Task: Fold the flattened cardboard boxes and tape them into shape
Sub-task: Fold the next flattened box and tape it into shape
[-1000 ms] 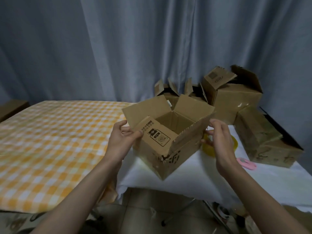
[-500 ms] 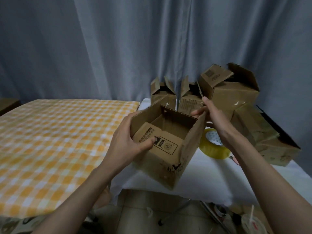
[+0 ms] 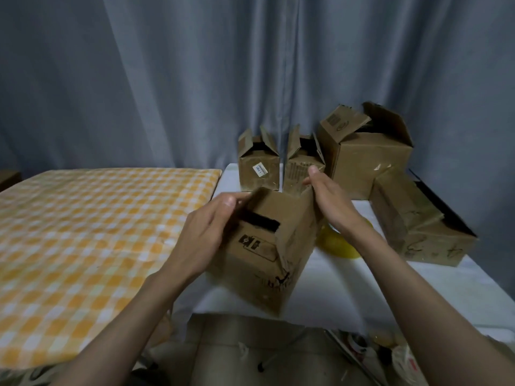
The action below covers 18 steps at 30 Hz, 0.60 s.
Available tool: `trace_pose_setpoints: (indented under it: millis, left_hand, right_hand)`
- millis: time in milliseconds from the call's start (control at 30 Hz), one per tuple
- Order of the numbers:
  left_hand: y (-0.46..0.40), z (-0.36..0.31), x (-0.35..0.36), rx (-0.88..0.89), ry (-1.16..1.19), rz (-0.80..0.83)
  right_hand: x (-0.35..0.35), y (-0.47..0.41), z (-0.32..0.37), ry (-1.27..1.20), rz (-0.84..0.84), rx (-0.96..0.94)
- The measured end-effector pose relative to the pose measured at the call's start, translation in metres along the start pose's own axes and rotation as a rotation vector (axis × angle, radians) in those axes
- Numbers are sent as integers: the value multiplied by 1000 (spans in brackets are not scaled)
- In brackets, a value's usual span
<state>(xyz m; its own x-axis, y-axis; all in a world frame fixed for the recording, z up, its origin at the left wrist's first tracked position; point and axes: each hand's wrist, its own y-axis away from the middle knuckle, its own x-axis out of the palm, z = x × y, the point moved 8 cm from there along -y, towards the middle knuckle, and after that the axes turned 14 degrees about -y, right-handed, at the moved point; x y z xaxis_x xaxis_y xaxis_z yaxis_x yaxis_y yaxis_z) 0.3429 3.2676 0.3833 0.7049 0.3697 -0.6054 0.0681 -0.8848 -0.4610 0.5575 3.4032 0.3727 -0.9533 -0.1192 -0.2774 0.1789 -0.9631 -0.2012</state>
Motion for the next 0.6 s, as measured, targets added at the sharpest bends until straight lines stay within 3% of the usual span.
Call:
trace_pose_setpoints:
  millis: [167,367,500,600]
  left_hand:
    - [1,1,17,26,-161,116]
    - [4,7,26,84,-506,281]
    - [6,14,17,91,-570,424]
    - [8,16,6,103,-684,361]
  right_hand:
    - [32,13,-11,304,39,-59]
    - [27,22,-4,527,-98,-72]
    - [18,29,5,446,-132,-88]
    - [23,33,8,252,-115,-121]
